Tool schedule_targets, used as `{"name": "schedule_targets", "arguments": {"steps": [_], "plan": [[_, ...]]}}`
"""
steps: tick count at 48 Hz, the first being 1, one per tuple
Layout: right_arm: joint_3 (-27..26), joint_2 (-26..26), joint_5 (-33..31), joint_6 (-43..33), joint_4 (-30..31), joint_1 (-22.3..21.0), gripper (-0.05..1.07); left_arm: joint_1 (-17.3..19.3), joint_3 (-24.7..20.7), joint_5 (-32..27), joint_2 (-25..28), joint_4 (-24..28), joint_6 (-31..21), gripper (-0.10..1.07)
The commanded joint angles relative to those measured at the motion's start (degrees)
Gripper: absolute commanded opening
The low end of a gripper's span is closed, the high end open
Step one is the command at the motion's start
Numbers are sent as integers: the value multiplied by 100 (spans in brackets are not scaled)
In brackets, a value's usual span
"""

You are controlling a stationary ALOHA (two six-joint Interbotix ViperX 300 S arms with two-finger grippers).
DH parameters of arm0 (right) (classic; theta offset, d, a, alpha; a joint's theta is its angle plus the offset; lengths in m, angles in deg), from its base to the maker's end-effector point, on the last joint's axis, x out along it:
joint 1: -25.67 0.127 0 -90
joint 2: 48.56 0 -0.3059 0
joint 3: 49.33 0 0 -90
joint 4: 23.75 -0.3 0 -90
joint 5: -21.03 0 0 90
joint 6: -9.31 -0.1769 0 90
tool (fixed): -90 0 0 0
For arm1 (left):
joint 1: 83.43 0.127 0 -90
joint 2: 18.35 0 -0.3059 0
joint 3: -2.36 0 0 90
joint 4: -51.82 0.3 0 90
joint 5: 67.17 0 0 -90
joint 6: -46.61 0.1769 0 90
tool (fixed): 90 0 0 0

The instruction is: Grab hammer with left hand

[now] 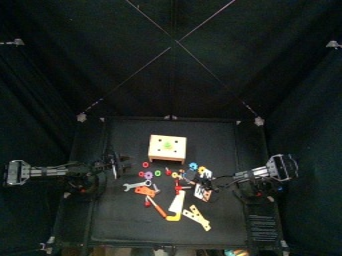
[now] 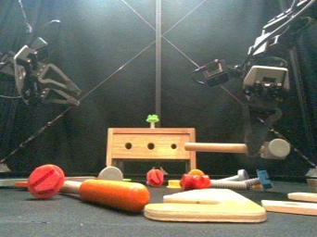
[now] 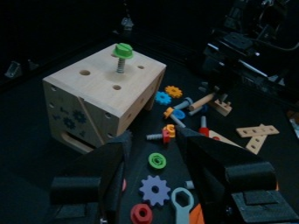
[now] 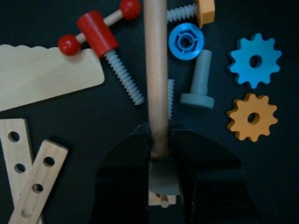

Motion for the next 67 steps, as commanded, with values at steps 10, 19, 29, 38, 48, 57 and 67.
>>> {"name": "schedule_targets", "arguments": {"steps": [10,19,29,38,48,57,67], "plan": [[-483,-149,18,9,519,-9,36,-352,-334,9,149,879,26,84],[-773,18,62,26,1107,-9,36,-519,-791,9,896,1854,-18,85],[-1134,325,35,26,1239,-18,36,-439,-1547,-202,1986,1898,26,90],[-1327,527,35,53,1257,-26,36,-466,-2136,-642,2681,2329,9,101],[-1450,624,26,18,1230,-97,36,-475,-2707,-1336,3270,2188,-9,102],[-1521,694,18,35,1239,-211,36,-492,-3094,-1714,3621,2039,9,102],[-1512,835,18,53,1239,-264,36,-598,-3322,-1784,3814,2048,9,102]]}}
